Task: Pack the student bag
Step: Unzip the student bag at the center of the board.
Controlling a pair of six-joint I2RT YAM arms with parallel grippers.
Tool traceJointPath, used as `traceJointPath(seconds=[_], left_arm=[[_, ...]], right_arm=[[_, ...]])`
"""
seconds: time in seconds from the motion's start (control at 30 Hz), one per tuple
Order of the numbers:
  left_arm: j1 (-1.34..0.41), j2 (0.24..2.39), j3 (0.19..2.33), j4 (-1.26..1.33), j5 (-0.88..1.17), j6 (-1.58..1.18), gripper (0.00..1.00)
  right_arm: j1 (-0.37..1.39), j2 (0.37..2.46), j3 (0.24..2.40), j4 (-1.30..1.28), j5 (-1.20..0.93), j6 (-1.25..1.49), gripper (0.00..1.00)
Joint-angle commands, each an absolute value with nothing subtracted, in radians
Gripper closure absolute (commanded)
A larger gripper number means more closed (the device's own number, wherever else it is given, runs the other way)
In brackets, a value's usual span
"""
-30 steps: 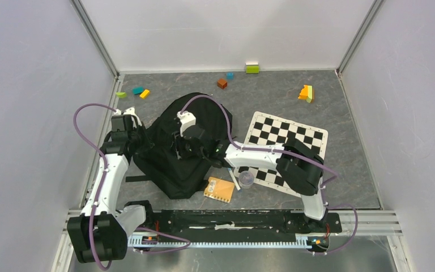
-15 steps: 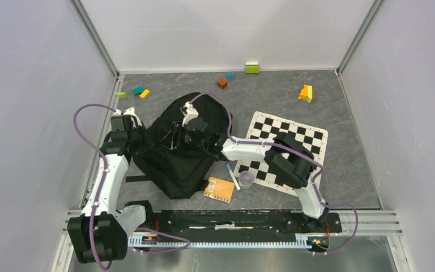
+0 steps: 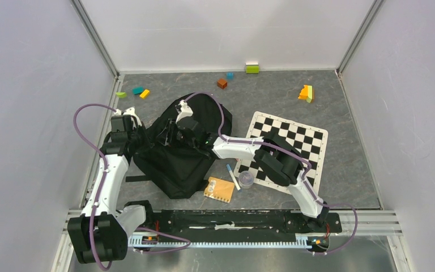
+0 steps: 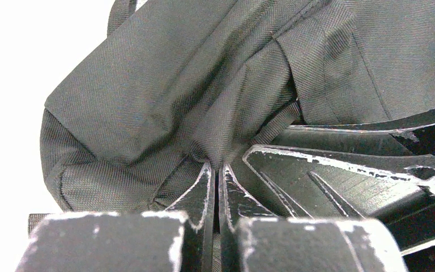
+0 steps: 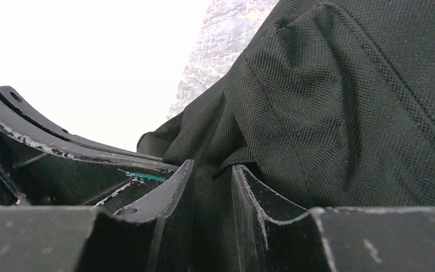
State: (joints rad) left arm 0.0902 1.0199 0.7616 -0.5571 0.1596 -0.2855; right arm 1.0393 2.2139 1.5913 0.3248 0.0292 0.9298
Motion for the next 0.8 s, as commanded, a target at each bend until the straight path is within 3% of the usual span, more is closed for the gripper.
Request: traceJointPath(seconds=[0.0, 0.23, 0.33, 0.43, 0.77], left_arm=[[0.085, 0.986, 0.761, -0.549, 0.242, -0.262, 0.98], [0.086, 0.977, 0.76, -0.549, 0.244, -0.264, 0.98], [0.086, 0.97, 0.757, -0.549, 0.245, -0.265, 0.98], [0.086, 0.969, 0.756, -0.55, 0.239, -0.264, 0.98], [0.085, 0.968, 0.775, -0.574, 0.122, -0.267, 0.98]], right_arm=[[1.051, 2.255, 1.615, 0.198, 0.188, 0.911, 0.65], [1.061, 2.302, 1.686, 0.107, 0.269, 0.902, 0.62], [1.071, 2.324, 1.735, 0.058, 0.322, 0.872, 0.77], [1.072, 2.295, 1.693, 0.044, 0.378, 0.846, 1.0], [1.078, 1.967, 1.299, 0.143, 0.451, 0.613, 1.0]])
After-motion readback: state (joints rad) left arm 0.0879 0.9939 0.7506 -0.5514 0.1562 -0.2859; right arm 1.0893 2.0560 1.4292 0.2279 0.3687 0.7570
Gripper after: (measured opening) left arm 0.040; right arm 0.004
